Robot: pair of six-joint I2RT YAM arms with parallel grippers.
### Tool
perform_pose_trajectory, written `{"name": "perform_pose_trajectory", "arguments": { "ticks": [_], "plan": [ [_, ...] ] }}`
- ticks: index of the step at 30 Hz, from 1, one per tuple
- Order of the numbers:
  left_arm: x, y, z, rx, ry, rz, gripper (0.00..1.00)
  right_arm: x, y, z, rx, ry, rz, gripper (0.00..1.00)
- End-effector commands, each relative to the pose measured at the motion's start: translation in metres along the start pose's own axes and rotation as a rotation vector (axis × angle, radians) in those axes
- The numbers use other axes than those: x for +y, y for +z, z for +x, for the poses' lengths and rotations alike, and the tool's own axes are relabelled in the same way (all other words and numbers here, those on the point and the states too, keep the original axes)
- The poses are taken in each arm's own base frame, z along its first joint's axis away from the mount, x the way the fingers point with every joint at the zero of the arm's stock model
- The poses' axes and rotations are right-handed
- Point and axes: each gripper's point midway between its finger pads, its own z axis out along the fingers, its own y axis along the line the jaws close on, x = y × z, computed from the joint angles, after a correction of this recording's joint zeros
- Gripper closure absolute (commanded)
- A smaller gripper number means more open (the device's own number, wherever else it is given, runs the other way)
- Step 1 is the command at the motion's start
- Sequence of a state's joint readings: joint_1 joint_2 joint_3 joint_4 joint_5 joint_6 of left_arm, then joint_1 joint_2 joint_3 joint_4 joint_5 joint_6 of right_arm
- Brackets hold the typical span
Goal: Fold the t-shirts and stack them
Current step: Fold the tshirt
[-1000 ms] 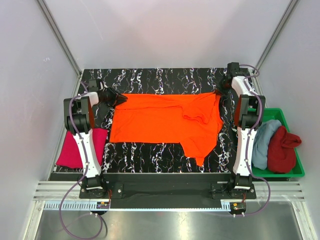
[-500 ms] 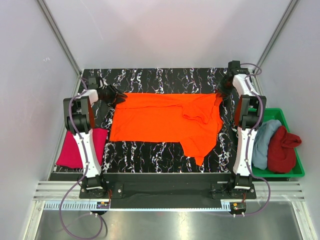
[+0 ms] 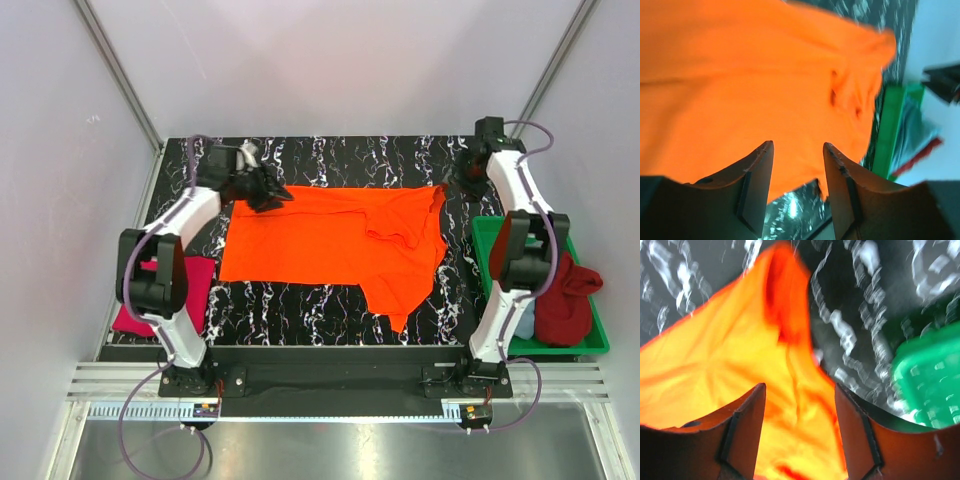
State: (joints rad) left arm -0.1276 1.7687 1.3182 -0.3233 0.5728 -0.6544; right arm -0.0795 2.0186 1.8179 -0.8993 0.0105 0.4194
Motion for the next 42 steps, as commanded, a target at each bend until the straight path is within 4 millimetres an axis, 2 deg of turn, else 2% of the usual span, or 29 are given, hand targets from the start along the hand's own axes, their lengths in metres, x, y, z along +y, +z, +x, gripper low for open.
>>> {"name": "perform_pose_trajectory", "arguments": {
  "ticks": [1,2,3,4,5,6,7,8,9,10,11,12,18,22,27,34,42],
  "plan": [
    [-0.037,0.024,0.038,0.062,0.045,0.071,0.51,0.027,-0.023,0.031,0.046,0.021,-0.235,0.37],
    [-0.044,0.033,0.046,0.08,0.045,0.092,0.51,0.031,-0.025,0.041,0.057,0.04,-0.276,0.39],
    [-0.065,0.042,0.057,0.09,0.053,0.144,0.51,0.027,-0.029,0.063,0.094,0.086,-0.296,0.39],
    [-0.076,0.048,0.065,0.116,0.05,0.188,0.53,0.044,-0.036,0.067,0.09,0.087,-0.413,0.41],
    [-0.079,0.059,0.074,0.142,0.037,0.21,0.55,0.047,-0.038,0.075,0.097,0.1,-0.458,0.43],
    [-0.096,0.067,0.082,0.149,0.033,0.26,0.57,0.041,-0.036,0.099,0.143,0.165,-0.468,0.44],
    [-0.103,0.073,0.086,0.155,0.031,0.283,0.57,0.051,-0.038,0.102,0.14,0.18,-0.542,0.46],
    [-0.101,0.086,0.092,0.172,0.019,0.284,0.57,0.051,-0.036,0.11,0.159,0.203,-0.562,0.48],
    [-0.109,0.094,0.098,0.181,0.027,0.299,0.57,0.049,-0.029,0.128,0.204,0.235,-0.562,0.52],
    [-0.115,0.1,0.097,0.172,0.021,0.304,0.56,0.052,-0.028,0.13,0.199,0.227,-0.582,0.52],
    [-0.108,0.113,0.101,0.185,0.006,0.288,0.53,0.051,-0.026,0.135,0.205,0.227,-0.582,0.52],
    [-0.112,0.118,0.105,0.191,-0.011,0.296,0.52,0.046,-0.019,0.143,0.225,0.231,-0.566,0.53],
    [-0.105,0.149,0.112,0.183,-0.084,0.268,0.47,0.04,-0.002,0.149,0.229,0.216,-0.534,0.55],
    [-0.097,0.163,0.12,0.202,-0.133,0.238,0.47,0.035,0.006,0.153,0.239,0.221,-0.508,0.51],
    [-0.095,0.173,0.127,0.216,-0.151,0.224,0.49,0.029,0.017,0.165,0.277,0.231,-0.482,0.52],
    [-0.093,0.186,0.131,0.234,-0.173,0.21,0.53,0.024,0.022,0.167,0.273,0.227,-0.461,0.54],
    [-0.087,0.19,0.139,0.248,-0.194,0.176,0.57,0.02,0.027,0.171,0.285,0.233,-0.441,0.54]
  ]
}}
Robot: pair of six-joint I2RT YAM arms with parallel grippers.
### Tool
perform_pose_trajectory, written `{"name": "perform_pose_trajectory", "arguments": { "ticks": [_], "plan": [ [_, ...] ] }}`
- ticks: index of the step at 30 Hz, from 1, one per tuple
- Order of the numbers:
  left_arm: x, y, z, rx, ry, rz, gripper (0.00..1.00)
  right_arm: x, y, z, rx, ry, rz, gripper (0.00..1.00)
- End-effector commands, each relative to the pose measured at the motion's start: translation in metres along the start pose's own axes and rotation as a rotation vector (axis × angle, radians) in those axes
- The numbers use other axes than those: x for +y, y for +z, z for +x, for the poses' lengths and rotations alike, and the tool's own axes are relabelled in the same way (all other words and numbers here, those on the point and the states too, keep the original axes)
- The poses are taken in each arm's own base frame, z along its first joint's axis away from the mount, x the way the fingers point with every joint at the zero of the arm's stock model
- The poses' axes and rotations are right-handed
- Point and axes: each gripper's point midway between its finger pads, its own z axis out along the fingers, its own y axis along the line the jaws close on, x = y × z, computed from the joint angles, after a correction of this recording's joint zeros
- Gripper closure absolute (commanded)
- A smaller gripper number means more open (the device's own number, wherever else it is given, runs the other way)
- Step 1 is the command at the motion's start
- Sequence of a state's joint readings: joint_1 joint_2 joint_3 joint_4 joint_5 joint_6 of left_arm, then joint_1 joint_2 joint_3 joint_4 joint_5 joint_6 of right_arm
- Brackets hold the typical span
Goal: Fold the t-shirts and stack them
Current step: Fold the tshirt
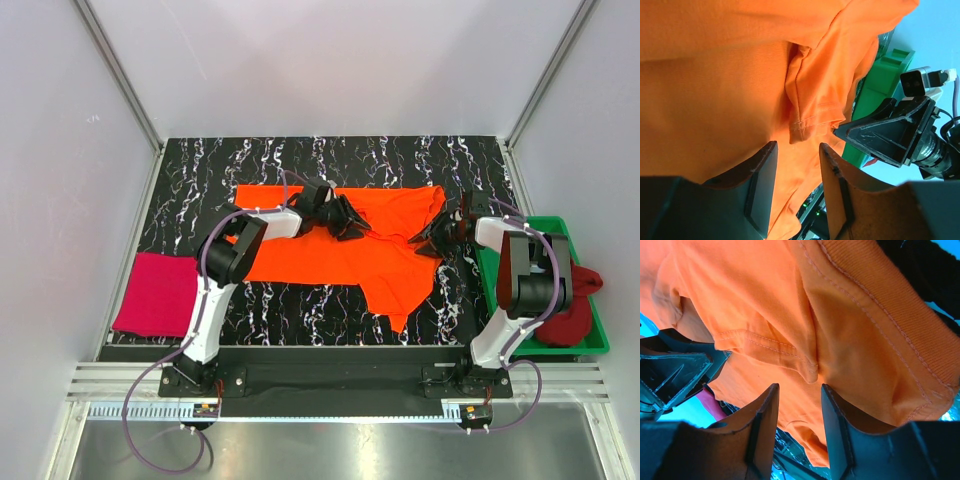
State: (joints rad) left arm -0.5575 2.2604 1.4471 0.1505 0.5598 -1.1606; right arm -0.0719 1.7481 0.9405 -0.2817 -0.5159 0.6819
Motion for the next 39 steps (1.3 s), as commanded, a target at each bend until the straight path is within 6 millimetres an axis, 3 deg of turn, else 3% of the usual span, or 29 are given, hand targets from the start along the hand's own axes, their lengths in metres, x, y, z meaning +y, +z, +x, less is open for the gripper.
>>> {"name": "perform_pose_trajectory", "arguments": {
  "ticks": [1,19,27,39],
  "plan": [
    [-0.016,0.001,-0.009,-0.033,0.015,0.027,0.58,-0.001,0.003,-0.002,-0.009,-0.016,0.002,0.54],
    [-0.01,0.013,-0.016,-0.037,-0.037,-0.003,0.6,0.001,0.012,-0.01,-0.001,-0.015,0.003,0.63],
    [-0.02,0.018,-0.022,-0.046,-0.029,0.019,0.74,0.001,0.013,-0.011,0.004,-0.016,0.003,0.67],
    [-0.035,0.009,-0.023,-0.042,0.004,0.02,1.0,0.011,0.001,-0.019,-0.02,-0.058,0.012,0.97]
  ]
}}
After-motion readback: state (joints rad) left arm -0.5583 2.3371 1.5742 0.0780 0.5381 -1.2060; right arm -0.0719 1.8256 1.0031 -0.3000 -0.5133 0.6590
